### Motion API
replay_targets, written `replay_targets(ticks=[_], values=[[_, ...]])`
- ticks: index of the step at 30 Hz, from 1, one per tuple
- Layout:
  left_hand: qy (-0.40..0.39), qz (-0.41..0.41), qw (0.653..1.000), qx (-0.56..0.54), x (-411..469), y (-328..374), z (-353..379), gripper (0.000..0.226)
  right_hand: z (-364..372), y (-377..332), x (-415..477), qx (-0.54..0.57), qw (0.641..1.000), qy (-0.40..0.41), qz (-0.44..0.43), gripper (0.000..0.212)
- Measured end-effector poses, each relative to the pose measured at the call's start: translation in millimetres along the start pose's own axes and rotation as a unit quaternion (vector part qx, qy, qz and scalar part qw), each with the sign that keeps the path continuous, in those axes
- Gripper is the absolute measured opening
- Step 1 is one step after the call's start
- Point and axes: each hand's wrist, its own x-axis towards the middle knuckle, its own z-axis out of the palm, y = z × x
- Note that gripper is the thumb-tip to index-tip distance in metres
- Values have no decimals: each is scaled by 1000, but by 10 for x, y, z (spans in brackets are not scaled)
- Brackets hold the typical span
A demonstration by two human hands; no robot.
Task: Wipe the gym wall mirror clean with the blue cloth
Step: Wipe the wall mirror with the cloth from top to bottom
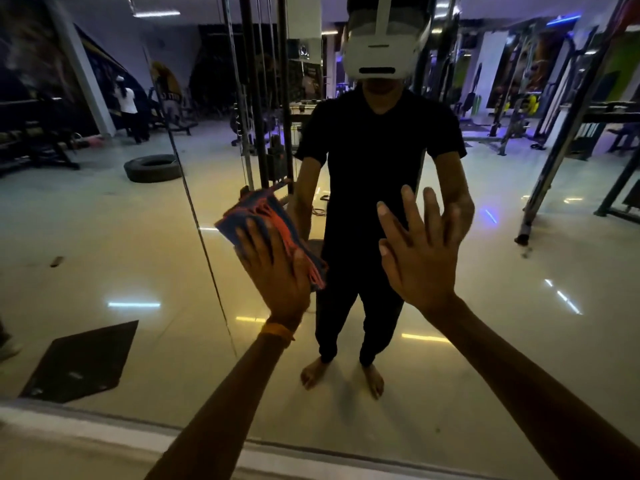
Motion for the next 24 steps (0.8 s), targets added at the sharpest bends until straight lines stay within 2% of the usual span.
replay_targets(ticks=[2,4,6,9,11,13,15,17,18,21,24], values=[[-47,47,998,10,-376,320,145,65,24,10,-6,-12,1000,9,-4,70],[-62,72,995,14,-461,236,123,64,35,19,-13,-27,1000,12,-11,70],[-16,-6,1000,-25,-260,-110,-54,64,29,16,-22,-28,1000,11,-9,71],[69,-153,983,-76,130,-582,-272,71,7,23,-33,-27,999,-1,-18,72],[101,-196,972,-86,178,-519,-246,73,-11,37,-41,-17,999,-7,-35,70],[70,-183,975,-100,-73,-114,-64,72,-7,70,-40,-20,998,2,-61,67],[7,-122,989,-89,-519,411,111,69,7,80,-39,-26,997,0,-71,66],[-21,-97,993,-64,-766,526,210,68,17,88,-42,-36,996,4,-77,66],[5,-105,992,-65,-694,330,214,67,15,91,-49,-34,996,6,-78,65],[109,-205,966,-111,-168,-471,6,67,-2,108,-47,-24,997,10,-77,62],[147,-236,951,-137,-2,-749,-146,66,-3,86,-40,-34,997,8,-76,63]])
